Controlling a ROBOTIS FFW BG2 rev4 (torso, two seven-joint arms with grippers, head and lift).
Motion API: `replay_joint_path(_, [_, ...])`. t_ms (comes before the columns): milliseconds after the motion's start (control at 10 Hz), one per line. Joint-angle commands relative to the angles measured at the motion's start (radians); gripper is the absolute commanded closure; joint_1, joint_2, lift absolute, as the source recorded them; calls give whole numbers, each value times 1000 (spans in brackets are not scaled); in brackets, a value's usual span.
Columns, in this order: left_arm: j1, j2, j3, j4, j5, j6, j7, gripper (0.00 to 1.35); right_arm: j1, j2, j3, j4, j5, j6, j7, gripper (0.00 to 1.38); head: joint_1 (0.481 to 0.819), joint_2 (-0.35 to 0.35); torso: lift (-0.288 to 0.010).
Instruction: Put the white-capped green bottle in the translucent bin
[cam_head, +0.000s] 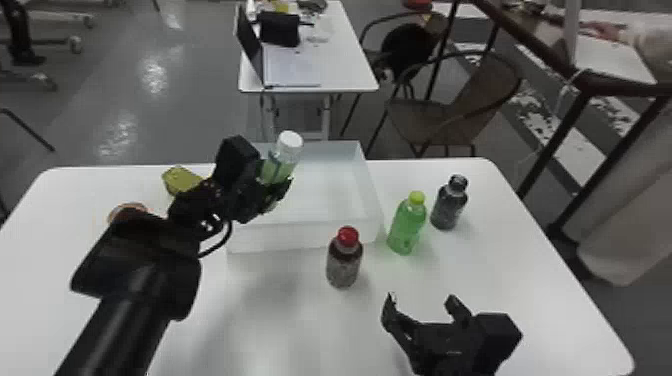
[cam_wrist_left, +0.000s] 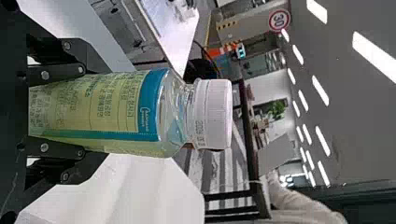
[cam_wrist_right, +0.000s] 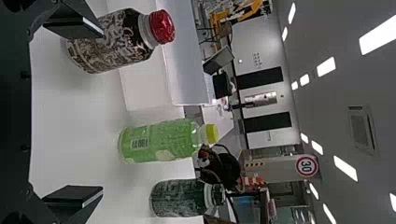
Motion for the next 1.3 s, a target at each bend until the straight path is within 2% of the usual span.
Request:
replay_joint_path(0, [-75,-15,-18,74,-165,24,-48,881,-14,0,0,10,1,0,2,114,695,-115,-74])
replay_joint_path(200, [-148,-15,-21,194,-309,21,-131,828,-29,0,3,25,2,0,4,114,695,-125,-74])
replay_joint_path(400, [-174,-15,-15,213,-412,28,-139,249,-35,0,3,28,4,3,4,114,695,-117,-74])
replay_joint_path(500, [-176,-15,6,211,-412,22,-139,113,-34,-2,3,28,4,3,4,114,695,-106,-74])
replay_joint_path(600, [-173,-15,34,211,-400,7,-140,122,-31,-2,2,25,2,3,4,114,695,-99,-74])
replay_joint_path(700, [-164,-15,69,203,-340,-22,-160,122,-21,-6,0,13,1,3,4,114,695,-95,-74])
replay_joint_path(800, [-125,-15,92,140,-296,-22,-176,121,-15,-17,0,2,-2,3,2,114,695,-90,-74])
replay_joint_path(900, [-35,-15,152,19,-239,-19,-164,121,-11,-26,0,-7,-2,5,0,116,695,-91,-74])
replay_joint_path(1100, [156,-15,267,-114,-35,-67,-108,124,3,-34,-3,-27,-5,5,-18,116,695,-68,-74])
replay_joint_path(1200, [261,-15,279,-180,62,-91,-42,124,12,-46,-3,-39,-8,5,-32,116,695,-53,-74])
